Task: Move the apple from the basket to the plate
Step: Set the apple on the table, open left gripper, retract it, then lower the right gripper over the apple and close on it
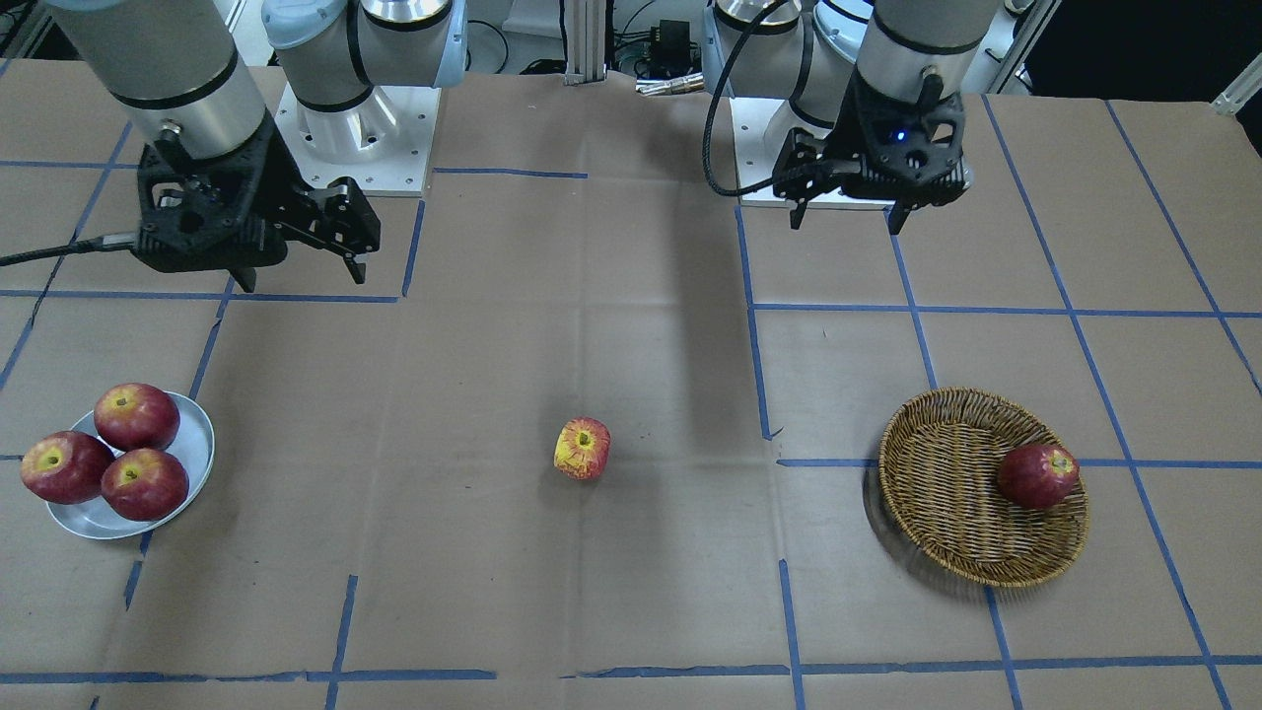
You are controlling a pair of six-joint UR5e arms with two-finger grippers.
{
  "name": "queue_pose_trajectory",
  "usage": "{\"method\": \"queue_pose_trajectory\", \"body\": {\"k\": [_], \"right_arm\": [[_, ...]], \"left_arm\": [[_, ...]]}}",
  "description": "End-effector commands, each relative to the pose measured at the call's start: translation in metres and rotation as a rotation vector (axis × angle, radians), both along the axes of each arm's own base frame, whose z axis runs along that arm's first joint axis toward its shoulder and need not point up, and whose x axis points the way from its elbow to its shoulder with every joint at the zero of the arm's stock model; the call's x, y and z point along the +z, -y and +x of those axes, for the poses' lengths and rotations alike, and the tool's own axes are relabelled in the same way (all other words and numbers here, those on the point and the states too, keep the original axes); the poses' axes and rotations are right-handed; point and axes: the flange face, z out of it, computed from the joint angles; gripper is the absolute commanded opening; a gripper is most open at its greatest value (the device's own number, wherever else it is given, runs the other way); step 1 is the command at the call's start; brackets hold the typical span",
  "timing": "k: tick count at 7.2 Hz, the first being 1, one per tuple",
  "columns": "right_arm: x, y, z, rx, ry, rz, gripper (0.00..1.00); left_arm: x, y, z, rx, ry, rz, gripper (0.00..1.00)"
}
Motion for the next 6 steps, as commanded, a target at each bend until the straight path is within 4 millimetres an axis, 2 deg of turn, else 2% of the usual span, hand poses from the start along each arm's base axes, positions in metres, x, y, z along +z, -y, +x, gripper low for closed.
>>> {"method": "queue_pose_trajectory", "body": {"k": [1,2,4,5,6], "right_arm": [[-0.059,0.013,0.091,-0.027,-0.006,0.004,1.00],[-0.091,0.015,0.124,-0.050,-0.009,0.007,1.00],[-0.141,0.011,0.172,-0.061,-0.016,0.028,1.00],[-0.166,0.010,0.186,-0.063,-0.020,0.035,1.00],[-0.196,0.006,0.187,-0.063,-0.015,0.020,1.00]], "left_arm": [[0.013,-0.007,-0.001,0.011,-0.049,0.016,0.99],[0.011,-0.006,-0.002,0.008,-0.054,0.016,0.99],[0.005,-0.003,-0.007,-0.023,-0.053,0.028,0.99],[0.009,-0.002,-0.008,-0.053,-0.055,0.010,0.99],[0.008,0.000,-0.008,-0.079,-0.056,-0.006,0.99]]}}
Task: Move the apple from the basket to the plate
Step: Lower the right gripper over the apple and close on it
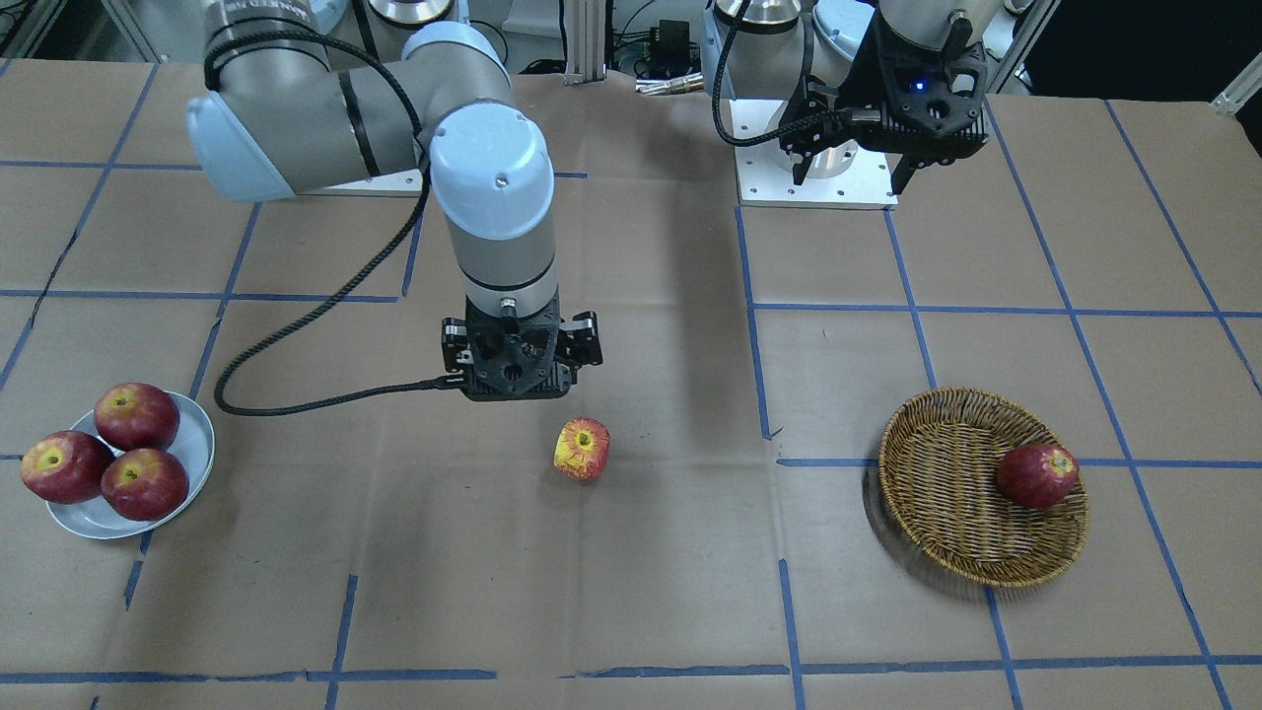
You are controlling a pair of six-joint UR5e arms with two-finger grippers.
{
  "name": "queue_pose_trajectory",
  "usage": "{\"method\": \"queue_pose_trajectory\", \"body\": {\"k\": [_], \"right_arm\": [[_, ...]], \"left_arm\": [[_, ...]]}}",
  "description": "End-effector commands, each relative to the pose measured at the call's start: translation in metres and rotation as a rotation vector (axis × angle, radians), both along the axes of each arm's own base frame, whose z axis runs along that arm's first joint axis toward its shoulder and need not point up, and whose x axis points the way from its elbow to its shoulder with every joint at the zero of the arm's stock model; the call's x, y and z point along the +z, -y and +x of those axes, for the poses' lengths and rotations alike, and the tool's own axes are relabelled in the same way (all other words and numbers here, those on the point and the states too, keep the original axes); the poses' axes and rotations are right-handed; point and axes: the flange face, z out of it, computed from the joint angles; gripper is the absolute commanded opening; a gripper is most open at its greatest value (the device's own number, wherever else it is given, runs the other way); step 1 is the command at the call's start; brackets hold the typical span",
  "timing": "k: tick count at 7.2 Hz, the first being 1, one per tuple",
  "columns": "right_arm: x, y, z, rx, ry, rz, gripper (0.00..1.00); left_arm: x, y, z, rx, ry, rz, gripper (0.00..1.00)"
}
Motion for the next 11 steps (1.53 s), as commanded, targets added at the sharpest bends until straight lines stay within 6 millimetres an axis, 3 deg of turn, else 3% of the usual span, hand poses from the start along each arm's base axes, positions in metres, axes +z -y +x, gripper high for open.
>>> {"method": "queue_pose_trajectory", "body": {"k": [1,3,5,7,9,10,11], "right_arm": [[-0.062,-0.011,0.007,-0.003,0.024,-0.063,1.00],[-0.067,-0.011,0.009,-0.004,0.050,-0.091,1.00],[-0.054,0.001,0.015,-0.023,0.067,-0.121,1.00],[-0.087,0.018,0.020,-0.025,0.050,-0.084,1.00],[-0.101,0.019,0.022,-0.025,0.041,-0.066,1.00],[-0.101,0.020,0.020,-0.024,0.029,-0.069,0.94],[-0.101,0.020,0.019,-0.026,0.025,-0.069,0.68]], "left_arm": [[-0.001,0.002,-0.001,-0.032,-0.003,-0.028,0.99],[0.000,0.002,-0.001,-0.032,-0.003,-0.031,0.99],[-0.005,0.003,-0.001,-0.032,0.000,-0.034,0.99],[-0.003,0.006,-0.001,-0.032,-0.001,-0.046,0.99],[-0.002,0.008,0.000,-0.030,0.001,-0.048,0.99],[-0.002,0.007,0.001,-0.029,0.001,-0.048,0.99],[-0.003,0.008,0.002,-0.026,0.001,-0.045,0.99]]}}
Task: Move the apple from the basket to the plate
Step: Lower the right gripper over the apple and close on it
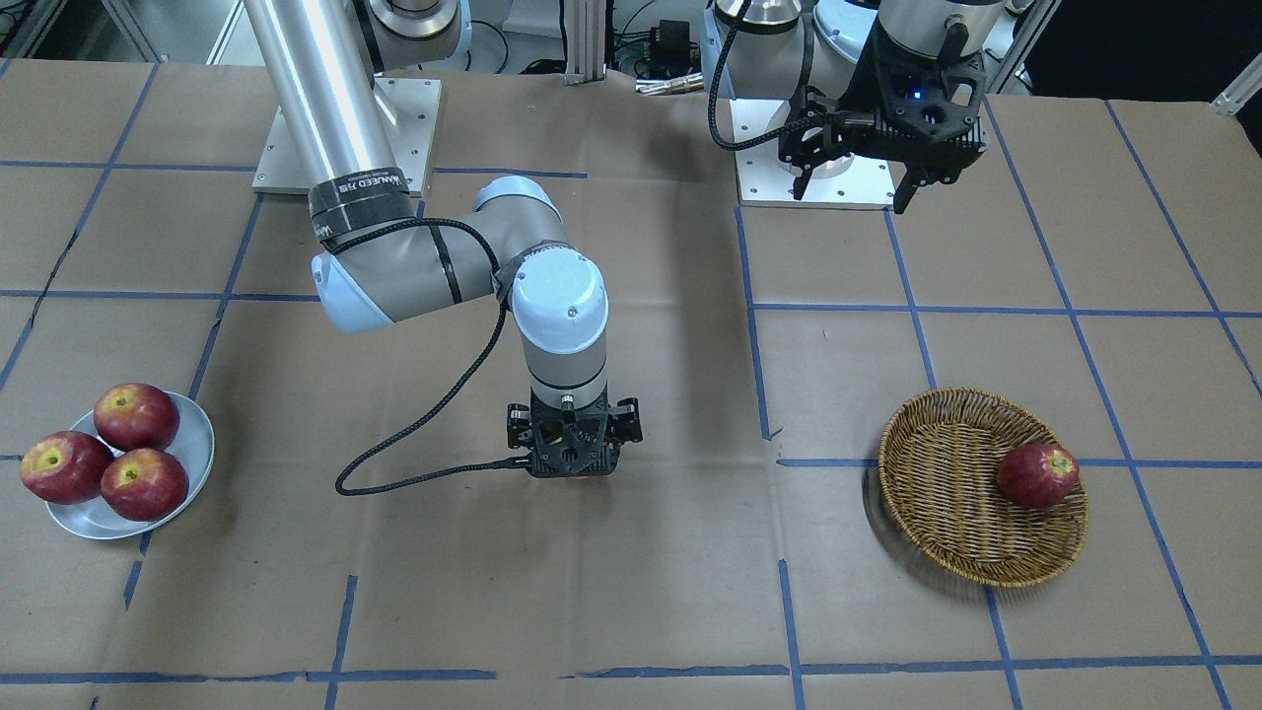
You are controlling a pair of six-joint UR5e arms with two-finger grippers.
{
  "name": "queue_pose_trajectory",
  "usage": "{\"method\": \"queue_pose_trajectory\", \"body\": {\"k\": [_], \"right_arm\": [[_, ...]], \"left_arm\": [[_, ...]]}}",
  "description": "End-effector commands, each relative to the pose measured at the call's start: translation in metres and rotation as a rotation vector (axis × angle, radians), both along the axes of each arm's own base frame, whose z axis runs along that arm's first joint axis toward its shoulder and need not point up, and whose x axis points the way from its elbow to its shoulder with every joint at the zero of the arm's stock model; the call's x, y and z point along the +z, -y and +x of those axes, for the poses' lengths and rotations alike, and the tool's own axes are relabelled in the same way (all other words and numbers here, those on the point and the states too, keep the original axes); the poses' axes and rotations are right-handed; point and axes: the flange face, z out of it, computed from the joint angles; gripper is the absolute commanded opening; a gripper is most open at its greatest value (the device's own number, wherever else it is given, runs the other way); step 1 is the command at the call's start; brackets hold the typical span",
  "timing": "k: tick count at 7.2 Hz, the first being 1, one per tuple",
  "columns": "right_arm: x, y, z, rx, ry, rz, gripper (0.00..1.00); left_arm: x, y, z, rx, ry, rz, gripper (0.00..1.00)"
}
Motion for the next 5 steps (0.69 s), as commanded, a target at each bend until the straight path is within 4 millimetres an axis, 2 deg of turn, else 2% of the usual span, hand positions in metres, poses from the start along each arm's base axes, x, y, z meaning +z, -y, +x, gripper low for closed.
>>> {"method": "queue_pose_trajectory", "body": {"k": [1,2,3,4,5], "right_arm": [[0.002,0.000,-0.002,-0.003,-0.008,0.002,0.46],[0.005,0.001,-0.003,-0.004,-0.006,-0.002,0.30],[0.014,0.006,-0.008,-0.013,-0.001,-0.017,0.22],[0.040,0.012,-0.020,-0.031,0.018,-0.050,0.20],[0.079,0.021,-0.040,-0.050,0.011,-0.034,0.19]], "left_arm": [[-0.001,0.001,0.001,0.003,0.000,0.002,0.99],[0.000,0.000,0.001,0.003,0.000,-0.001,0.99],[0.000,0.000,0.001,0.003,0.000,0.001,0.99],[-0.002,0.000,0.001,0.003,0.000,0.004,0.99],[-0.001,-0.001,0.001,0.003,0.000,0.002,0.99]]}}
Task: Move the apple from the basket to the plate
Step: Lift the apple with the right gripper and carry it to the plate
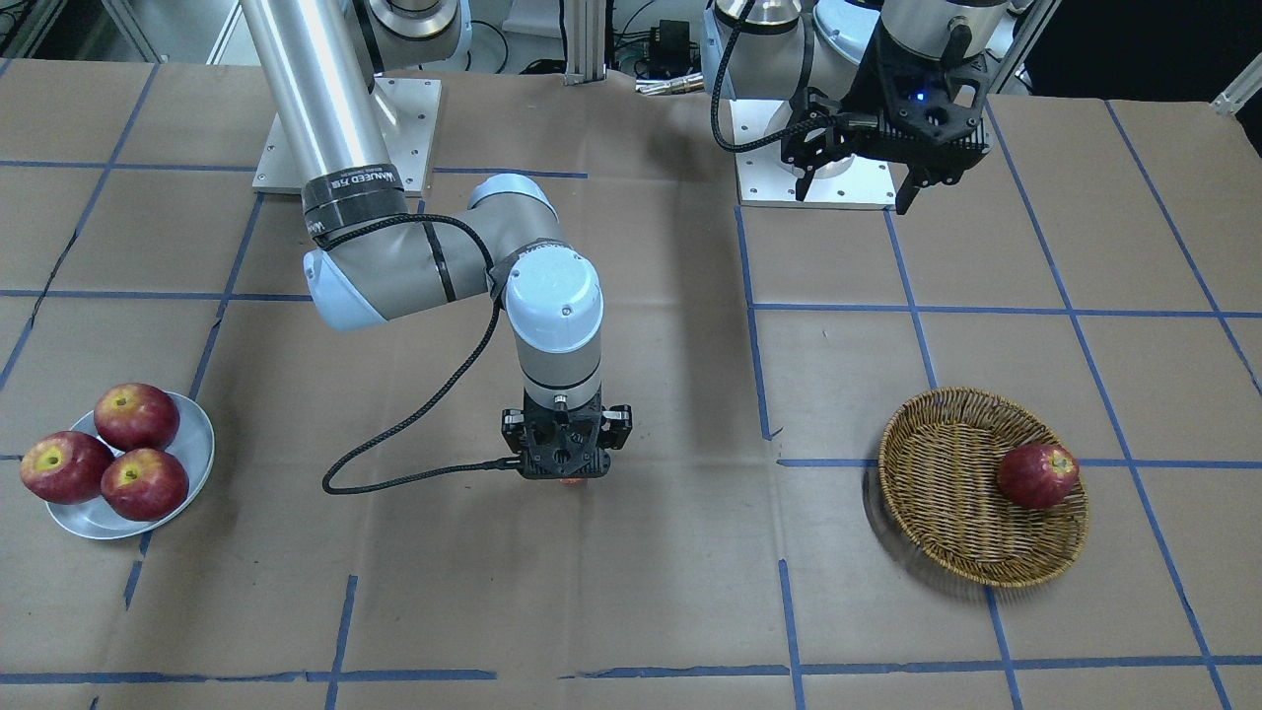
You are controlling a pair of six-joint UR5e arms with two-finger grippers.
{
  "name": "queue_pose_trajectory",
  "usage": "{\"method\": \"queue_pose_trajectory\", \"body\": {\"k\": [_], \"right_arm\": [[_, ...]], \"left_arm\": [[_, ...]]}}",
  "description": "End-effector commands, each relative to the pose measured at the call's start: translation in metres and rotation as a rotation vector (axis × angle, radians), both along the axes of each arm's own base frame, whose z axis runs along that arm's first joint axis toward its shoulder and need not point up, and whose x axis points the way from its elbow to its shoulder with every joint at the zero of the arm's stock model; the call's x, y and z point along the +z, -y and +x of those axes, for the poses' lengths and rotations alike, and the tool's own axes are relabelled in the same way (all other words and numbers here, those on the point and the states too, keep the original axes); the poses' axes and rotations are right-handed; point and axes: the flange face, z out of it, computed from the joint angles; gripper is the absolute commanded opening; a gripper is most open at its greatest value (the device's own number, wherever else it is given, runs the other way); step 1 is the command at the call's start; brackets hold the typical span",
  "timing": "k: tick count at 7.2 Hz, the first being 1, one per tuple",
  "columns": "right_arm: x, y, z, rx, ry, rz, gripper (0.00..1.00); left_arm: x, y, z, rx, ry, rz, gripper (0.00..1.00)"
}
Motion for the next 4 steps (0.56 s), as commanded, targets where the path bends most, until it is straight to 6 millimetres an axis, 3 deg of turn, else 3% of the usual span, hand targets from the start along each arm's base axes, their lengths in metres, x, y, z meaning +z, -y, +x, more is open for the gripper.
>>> {"method": "queue_pose_trajectory", "body": {"k": [1,2,4], "right_arm": [[0.080,0.018,-0.055,0.011,-0.014,0.019,0.19],[0.105,0.024,-0.104,0.056,-0.033,0.032,0.19],[0.130,0.038,-0.217,0.136,-0.051,0.042,0.19]], "left_arm": [[-0.001,-0.001,0.000,0.000,0.001,0.002,0.99],[-0.003,0.000,0.000,0.000,0.001,0.006,0.99],[-0.003,0.000,0.000,0.008,0.001,0.006,0.99]]}}
